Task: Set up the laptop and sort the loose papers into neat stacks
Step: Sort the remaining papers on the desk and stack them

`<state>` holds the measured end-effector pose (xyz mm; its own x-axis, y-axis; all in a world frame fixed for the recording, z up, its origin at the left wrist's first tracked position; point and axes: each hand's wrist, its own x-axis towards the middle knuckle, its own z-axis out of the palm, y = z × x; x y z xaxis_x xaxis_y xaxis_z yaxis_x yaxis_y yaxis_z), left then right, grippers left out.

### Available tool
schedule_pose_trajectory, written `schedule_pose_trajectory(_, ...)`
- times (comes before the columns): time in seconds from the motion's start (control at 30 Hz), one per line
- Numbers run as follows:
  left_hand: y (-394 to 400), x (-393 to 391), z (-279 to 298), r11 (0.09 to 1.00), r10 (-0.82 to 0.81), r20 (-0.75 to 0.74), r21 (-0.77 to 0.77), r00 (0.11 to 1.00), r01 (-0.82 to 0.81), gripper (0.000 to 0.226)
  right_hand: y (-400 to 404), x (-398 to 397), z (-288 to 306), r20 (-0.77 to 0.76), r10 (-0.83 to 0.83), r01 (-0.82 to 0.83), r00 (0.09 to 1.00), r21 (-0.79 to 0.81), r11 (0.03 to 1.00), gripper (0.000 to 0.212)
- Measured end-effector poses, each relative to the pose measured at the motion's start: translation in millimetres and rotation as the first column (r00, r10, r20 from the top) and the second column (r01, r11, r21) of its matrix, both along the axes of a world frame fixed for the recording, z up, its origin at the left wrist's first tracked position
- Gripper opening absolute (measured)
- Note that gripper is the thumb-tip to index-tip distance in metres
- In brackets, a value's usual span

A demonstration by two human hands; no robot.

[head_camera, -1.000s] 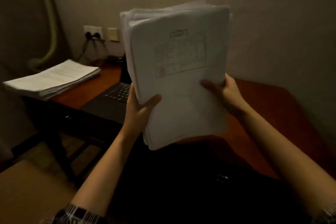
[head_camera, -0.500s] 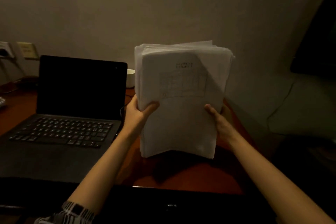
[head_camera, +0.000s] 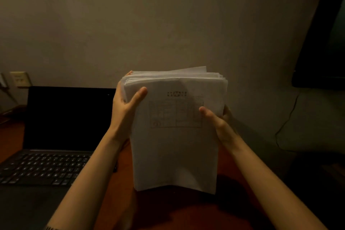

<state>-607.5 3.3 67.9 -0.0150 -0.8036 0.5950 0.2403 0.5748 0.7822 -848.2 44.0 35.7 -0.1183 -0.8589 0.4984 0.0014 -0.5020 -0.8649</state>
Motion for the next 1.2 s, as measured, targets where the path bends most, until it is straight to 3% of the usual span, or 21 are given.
schedule_pose_trajectory(0.1, 4.2, -0.9, 7.2, 1.0, 0.023, 0.032, -0.014, 0.999, -0.022, 0.104, 0.4, -0.8, 1.0, -0.013, -0.013, 0.014, 1.0, 0.021, 1.0, 0.059)
schedule_pose_trajectory(0.23, 7.2, 6.5, 10.0, 0.999, -0.033, 0.042, -0.033, 0.999, 0.034, 0.118, 5.6, -0.6, -26.5, -0.096, -0.001, 0.007, 0.995, 0.066, 0.998, 0.046)
schedule_pose_trajectory(0.47, -0.1, 12.0, 22.1, 0.997, -0.077, 0.231, -0.006, 0.97, 0.081, 0.089, -1.2, 5.4, -31.2, -0.048, -0.1, 0.103, 0.994, 0.054, 0.993, 0.039)
schedule_pose_trajectory(0.6, -1.5, 21.7, 46.0, 0.997, -0.08, 0.346, 0.022, 0.935, 0.077, 0.083, -4.2, 4.5, -34.1, -0.008, -0.107, 0.107, 0.994, 0.038, 0.994, 0.036)
schedule_pose_trajectory(0.67, 3.4, 20.0, 68.4, 0.999, 0.004, 0.416, -0.031, 0.909, 0.01, 0.065, -6.0, 4.0, -35.8, 0.023, -0.102, 0.101, 0.995, 0.035, 0.994, 0.036)
schedule_pose_trajectory(0.7, 6.0, 16.1, 80.9, 0.992, 0.103, 0.486, -0.116, 0.868, -0.053, 0.05, -6.7, 4.3, -36.1, 0.024, -0.102, 0.101, 0.994, 0.036, 0.994, 0.04)
schedule_pose_trajectory(0.77, 13.9, 0.9, 102.9, 0.94, 0.307, 0.647, -0.322, 0.698, -0.115, 0.031, -7.5, 5.0, -35.6, 0.015, -0.102, 0.102, 0.995, 0.037, 0.994, 0.047)
schedule_pose_trajectory(0.8, 17.8, -9.8, 111.5, 0.907, 0.384, 0.699, -0.407, 0.603, -0.107, 0.028, -7.4, 5.3, -35.3, 0.02, -0.098, 0.098, 0.995, 0.028, 0.995, 0.045)
schedule_pose_trajectory(0.87, 20.0, -31.4, 124.3, 0.874, 0.444, 0.742, -0.483, 0.502, -0.059, 0.026, -7.8, 5.2, -35.3, 0.024, -0.088, 0.088, 0.996, 0.02, 0.996, 0.041)
schedule_pose_trajectory(1.0, 9.6, -63.5, 134.3, 0.907, 0.384, 0.829, -0.422, 0.407, 0.003, 0.023, -5.2, 6.2, -34.9, 0.029, -0.104, 0.103, 0.994, 0.024, 0.994, 0.06)
schedule_pose_trajectory(1.1, 1.9, -77.9, 131.3, 0.899, 0.402, 0.835, -0.439, 0.374, 0.013, 0.015, -2.0, 5.6, -34.1, 0.012, -0.084, 0.084, 0.996, 0.026, 0.996, 0.036)
schedule_pose_trajectory(1.2, -1.2, -85.8, 129.6, 0.891, 0.417, 0.835, -0.453, 0.359, 0.021, 0.01, -0.3, 4.1, -33.2, 0.005, -0.062, 0.062, 0.998, 0.024, 0.998, 0.033)
